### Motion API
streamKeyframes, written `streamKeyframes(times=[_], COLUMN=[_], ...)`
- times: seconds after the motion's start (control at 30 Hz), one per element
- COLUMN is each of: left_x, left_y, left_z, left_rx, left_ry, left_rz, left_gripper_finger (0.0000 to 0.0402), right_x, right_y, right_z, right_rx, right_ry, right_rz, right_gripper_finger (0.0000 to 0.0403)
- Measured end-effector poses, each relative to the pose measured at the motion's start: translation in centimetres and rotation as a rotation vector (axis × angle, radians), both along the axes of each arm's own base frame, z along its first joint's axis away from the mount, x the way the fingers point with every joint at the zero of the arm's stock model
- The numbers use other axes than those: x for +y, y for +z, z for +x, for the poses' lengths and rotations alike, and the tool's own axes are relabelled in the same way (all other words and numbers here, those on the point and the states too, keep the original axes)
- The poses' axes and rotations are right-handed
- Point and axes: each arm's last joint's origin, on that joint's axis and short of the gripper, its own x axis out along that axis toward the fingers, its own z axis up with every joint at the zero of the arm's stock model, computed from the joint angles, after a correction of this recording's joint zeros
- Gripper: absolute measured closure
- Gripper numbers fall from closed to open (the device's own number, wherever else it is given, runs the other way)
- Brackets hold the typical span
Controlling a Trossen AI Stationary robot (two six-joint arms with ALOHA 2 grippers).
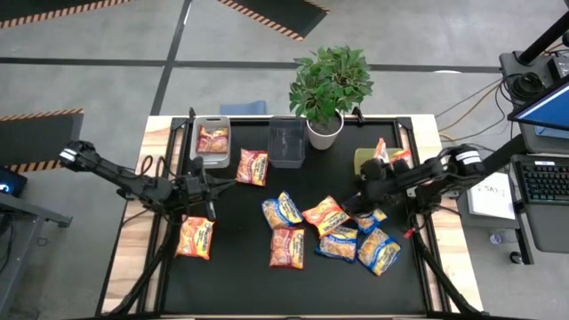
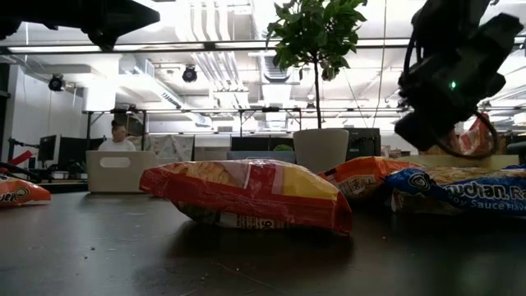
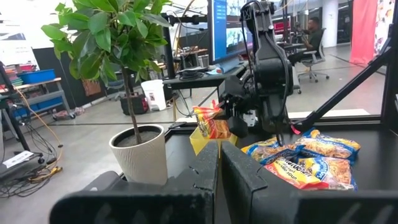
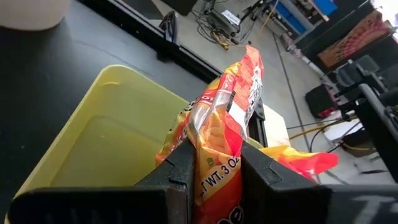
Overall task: Sort Maruchan noodles
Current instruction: Put the orange noodle pack into the yellow bin
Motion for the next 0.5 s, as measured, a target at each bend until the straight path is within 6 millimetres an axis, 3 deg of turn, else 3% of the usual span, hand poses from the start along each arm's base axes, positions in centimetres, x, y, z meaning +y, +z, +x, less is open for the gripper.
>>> streamKeyframes(times=[0.5], left_x=[-0.1], left_y=[-0.3], left_z=[0.3], left_rx=[0.017], left_ry=[-0.001], left_rz=[0.004], left_gripper_finger=[0.0402], right_x=[0.2], right_y=[-2.7], right_z=[0.9], right_rx=[0.089], right_ry=[-0.013], right_rz=[0.006], right_gripper_finger=[0.0335])
